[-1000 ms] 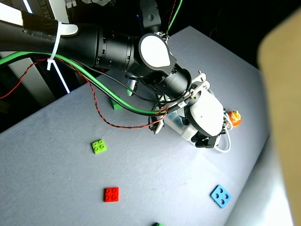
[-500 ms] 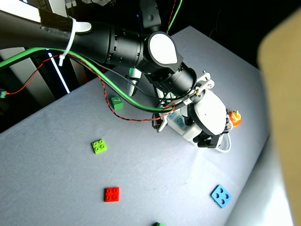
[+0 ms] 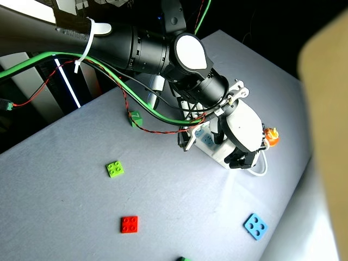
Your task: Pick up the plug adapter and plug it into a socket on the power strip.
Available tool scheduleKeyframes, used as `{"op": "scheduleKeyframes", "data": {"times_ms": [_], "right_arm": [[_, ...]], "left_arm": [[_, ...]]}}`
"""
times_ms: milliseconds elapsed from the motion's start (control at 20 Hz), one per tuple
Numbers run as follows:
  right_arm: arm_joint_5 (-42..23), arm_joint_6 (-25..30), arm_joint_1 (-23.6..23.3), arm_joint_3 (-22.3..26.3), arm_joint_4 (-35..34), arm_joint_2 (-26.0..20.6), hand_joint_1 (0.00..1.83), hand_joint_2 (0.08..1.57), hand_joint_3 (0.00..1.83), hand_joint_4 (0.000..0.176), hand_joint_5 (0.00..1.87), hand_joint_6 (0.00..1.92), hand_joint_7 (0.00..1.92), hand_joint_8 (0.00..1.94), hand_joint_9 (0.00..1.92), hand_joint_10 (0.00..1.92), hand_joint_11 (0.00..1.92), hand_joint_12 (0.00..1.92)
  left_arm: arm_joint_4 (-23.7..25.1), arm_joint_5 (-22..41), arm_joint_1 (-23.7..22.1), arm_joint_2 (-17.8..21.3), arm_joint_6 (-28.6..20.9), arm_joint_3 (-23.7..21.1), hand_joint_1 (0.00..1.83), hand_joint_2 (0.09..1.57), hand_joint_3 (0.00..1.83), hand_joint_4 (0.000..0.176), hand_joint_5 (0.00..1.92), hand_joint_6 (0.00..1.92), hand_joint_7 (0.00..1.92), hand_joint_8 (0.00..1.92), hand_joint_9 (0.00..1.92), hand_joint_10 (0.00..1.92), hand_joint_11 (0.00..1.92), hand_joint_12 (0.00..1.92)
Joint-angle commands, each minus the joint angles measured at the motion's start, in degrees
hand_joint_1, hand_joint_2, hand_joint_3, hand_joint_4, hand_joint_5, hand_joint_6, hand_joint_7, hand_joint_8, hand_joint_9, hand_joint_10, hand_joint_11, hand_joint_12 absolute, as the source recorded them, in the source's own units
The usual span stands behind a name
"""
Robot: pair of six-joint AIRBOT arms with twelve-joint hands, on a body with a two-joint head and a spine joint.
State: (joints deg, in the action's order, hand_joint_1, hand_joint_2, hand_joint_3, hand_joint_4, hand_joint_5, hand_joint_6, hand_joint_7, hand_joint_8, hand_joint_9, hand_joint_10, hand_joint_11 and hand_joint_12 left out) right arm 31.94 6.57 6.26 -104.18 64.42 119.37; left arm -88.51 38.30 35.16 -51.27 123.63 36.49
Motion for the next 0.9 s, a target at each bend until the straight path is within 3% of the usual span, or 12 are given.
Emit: {"op": "scheduleKeyframes", "data": {"times_ms": [0, 450, 850], "right_arm": [[-4.0, 0.9, 1.3, 0.5, -0.2, 0.6, 1.25, 1.08, 0.0, 0.0, 1.0, 0.84, 1.12, 0.88, 1.26, 0.09, 0.7, 1.13], [-3.7, 0.8, 1.9, 1.1, -0.2, -0.3, 1.26, 1.06, 0.0, 0.0, 1.05, 0.76, 1.17, 0.81, 1.29, 0.09, 0.75, 1.11], [-3.7, 0.9, 2.7, 1.8, -0.2, -1.1, 1.25, 1.09, 0.0, 0.0, 0.98, 0.87, 1.11, 0.91, 1.25, 0.07, 0.68, 1.17]], "left_arm": [[0.1, -0.6, -0.2, -0.4, 0.1, 0.2, 0.0, 1.13, 0.0, 0.0, 0.0, 0.0, 0.0, 0.0, 0.0, 0.0, 0.0, 0.0], [0.1, -0.5, -0.2, -0.4, 0.1, 0.3, 0.0, 1.14, 0.0, 0.0, 0.02, 0.01, 0.0, 0.0, 0.0, 0.0, 0.0, 0.0], [0.1, -0.5, -0.3, -0.4, 0.1, 0.2, 0.0, 1.13, 0.0, 0.0, 0.0, 0.0, 0.0, 0.0, 0.0, 0.0, 0.0, 0.0]]}}
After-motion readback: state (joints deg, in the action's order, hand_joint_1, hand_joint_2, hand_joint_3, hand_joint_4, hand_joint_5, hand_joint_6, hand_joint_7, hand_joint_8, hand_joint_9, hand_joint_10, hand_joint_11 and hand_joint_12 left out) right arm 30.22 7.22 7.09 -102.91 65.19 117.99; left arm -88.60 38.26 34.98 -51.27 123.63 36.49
